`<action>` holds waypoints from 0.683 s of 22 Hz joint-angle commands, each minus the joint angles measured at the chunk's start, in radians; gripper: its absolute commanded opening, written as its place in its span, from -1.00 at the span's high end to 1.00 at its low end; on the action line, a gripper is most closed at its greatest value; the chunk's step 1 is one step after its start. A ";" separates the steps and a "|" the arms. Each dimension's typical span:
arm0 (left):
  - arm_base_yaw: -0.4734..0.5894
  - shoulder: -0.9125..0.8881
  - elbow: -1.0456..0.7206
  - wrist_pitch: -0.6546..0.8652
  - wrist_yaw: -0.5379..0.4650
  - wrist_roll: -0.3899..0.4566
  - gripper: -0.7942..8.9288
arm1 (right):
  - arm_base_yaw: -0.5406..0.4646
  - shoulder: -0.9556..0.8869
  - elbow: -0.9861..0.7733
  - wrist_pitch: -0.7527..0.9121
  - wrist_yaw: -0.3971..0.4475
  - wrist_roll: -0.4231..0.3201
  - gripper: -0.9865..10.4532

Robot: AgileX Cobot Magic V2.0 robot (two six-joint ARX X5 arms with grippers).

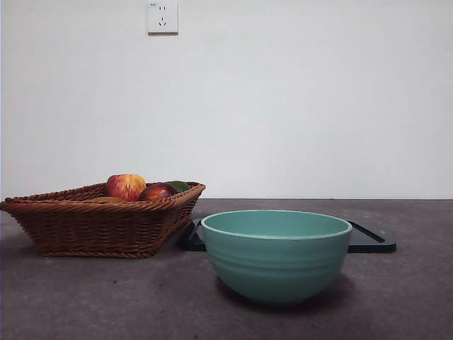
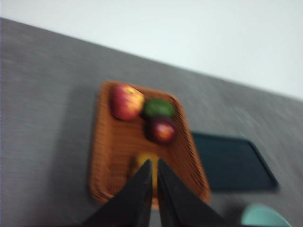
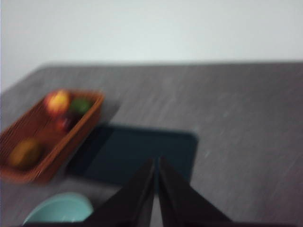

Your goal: Pick up the wifruite, put it on the bowl, pick up the plate, put it on desk

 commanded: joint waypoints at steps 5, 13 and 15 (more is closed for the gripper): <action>-0.013 0.182 0.163 -0.173 0.206 0.175 0.81 | 0.012 0.212 0.215 -0.238 -0.119 -0.175 0.82; -0.101 0.293 0.242 -0.391 0.261 0.313 0.81 | 0.171 0.341 0.310 -0.499 -0.139 -0.281 0.82; -0.121 0.294 0.242 -0.414 0.261 0.328 0.81 | 0.217 0.345 0.310 -0.523 -0.138 -0.291 0.82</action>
